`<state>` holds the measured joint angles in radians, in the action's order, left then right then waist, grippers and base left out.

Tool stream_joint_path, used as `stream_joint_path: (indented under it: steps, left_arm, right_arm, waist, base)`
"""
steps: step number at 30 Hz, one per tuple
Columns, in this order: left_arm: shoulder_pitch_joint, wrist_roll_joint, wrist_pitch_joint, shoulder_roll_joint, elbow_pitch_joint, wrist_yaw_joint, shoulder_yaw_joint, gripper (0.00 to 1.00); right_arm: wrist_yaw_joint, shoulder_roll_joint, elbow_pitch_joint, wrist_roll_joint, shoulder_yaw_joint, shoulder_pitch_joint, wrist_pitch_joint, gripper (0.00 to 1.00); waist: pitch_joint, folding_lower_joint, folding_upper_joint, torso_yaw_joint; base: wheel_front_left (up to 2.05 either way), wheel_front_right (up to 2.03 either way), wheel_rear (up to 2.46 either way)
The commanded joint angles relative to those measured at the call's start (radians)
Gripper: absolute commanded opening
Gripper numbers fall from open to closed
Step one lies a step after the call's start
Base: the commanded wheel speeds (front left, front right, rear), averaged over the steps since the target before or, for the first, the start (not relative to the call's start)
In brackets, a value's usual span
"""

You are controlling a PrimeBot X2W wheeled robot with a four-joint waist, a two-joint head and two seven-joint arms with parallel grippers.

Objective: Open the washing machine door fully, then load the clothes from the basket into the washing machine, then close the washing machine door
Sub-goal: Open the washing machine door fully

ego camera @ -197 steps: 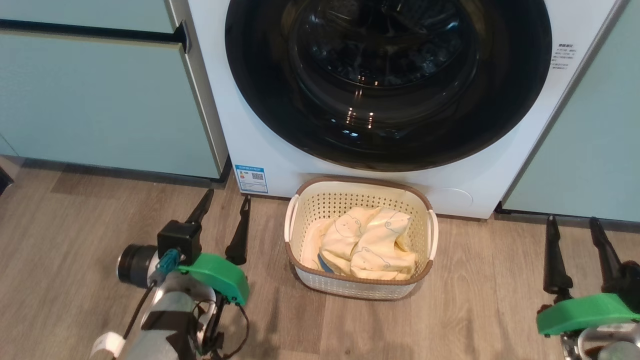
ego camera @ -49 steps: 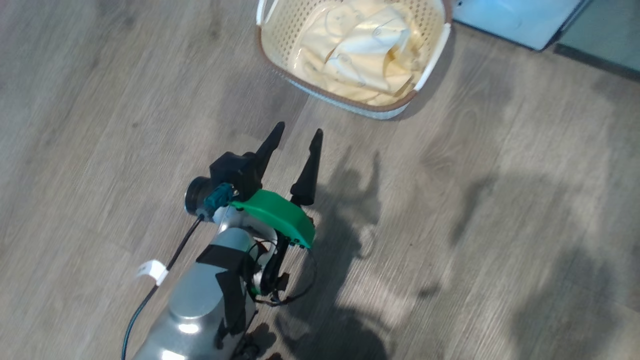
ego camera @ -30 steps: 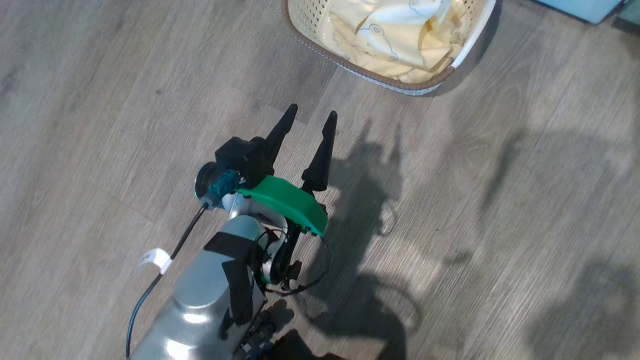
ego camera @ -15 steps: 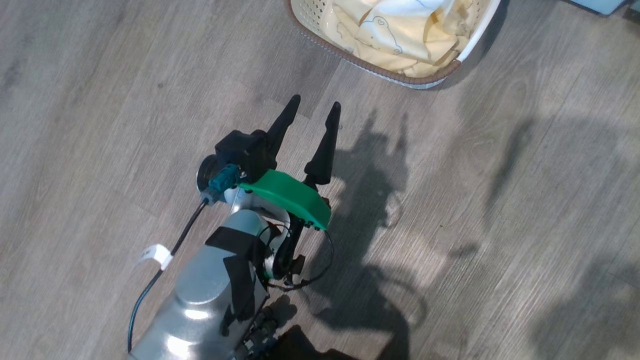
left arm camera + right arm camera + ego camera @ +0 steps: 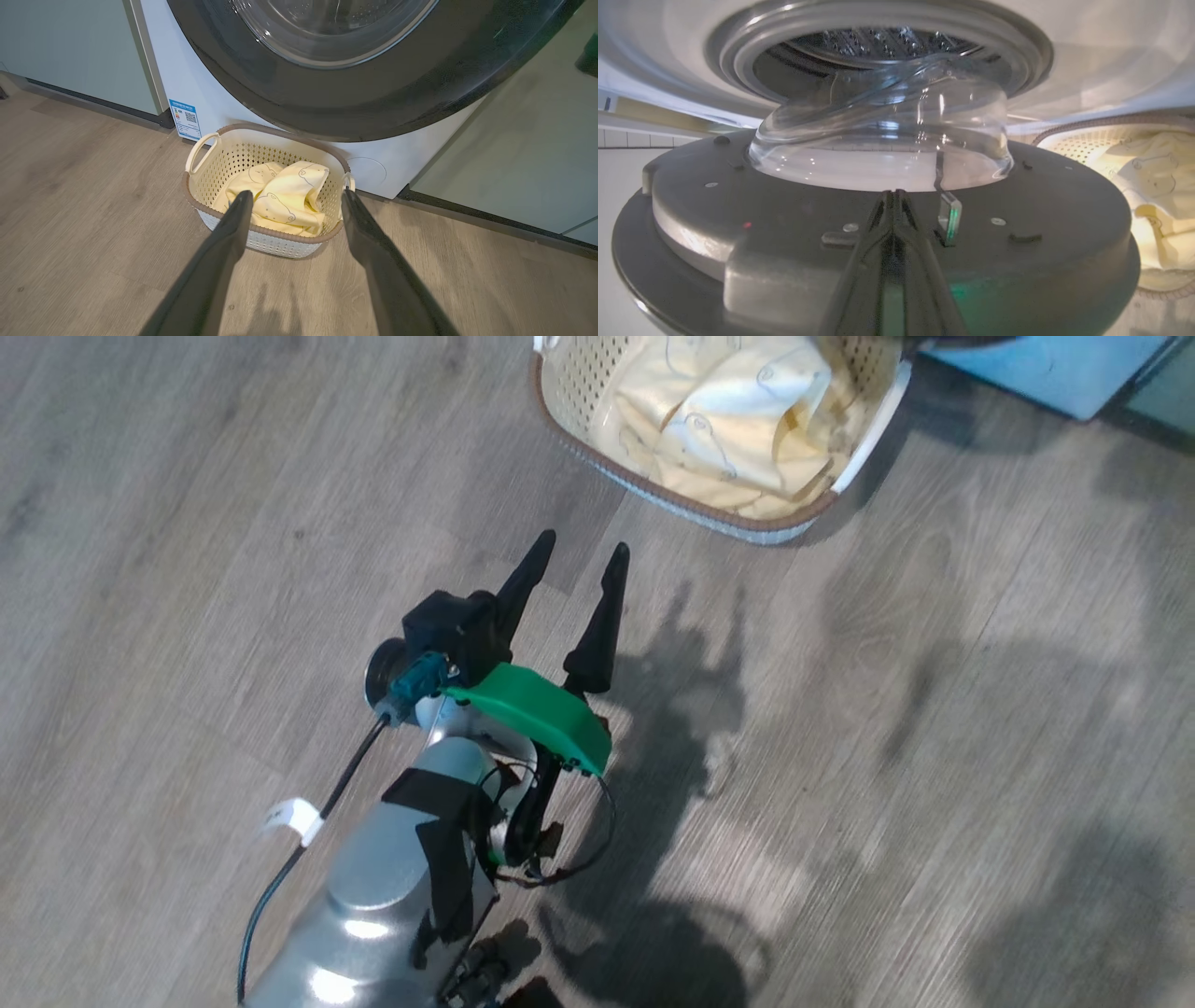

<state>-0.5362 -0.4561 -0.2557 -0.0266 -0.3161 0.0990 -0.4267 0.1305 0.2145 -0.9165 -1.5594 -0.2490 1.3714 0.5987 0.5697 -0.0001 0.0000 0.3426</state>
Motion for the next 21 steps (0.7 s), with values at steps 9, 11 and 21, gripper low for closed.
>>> stream_joint_path:
  steps: [9, 11, 21]
  left_arm:
    - [0.05, 0.05, -0.006, -0.024, -0.015, -0.029, 0.067, 1.0]
    - [0.062, 0.062, -0.006, -0.024, -0.025, -0.038, 0.078, 1.0]
    - [0.095, 0.105, -0.006, -0.024, -0.061, -0.074, 0.112, 1.0]
  right_arm:
    - [0.0, -0.076, 0.098, -0.051, -0.035, -0.133, 0.147, 0.0]
    - [0.0, -0.091, 0.102, -0.057, -0.04, -0.163, 0.161, 0.0]
    - [0.0, -0.15, 0.106, -0.084, -0.071, -0.28, 0.189, 0.0]
  waist:
    - [-0.105, 0.0001, 0.0, -0.006]
    - [-0.128, 0.0001, 0.0, -0.007]
    - [-0.227, 0.0001, 0.0, 0.013]
  base:
    - [0.0, 0.0, 0.0]
    - [0.0, 0.0, 0.0]
    - [0.0, 0.0, 0.0]
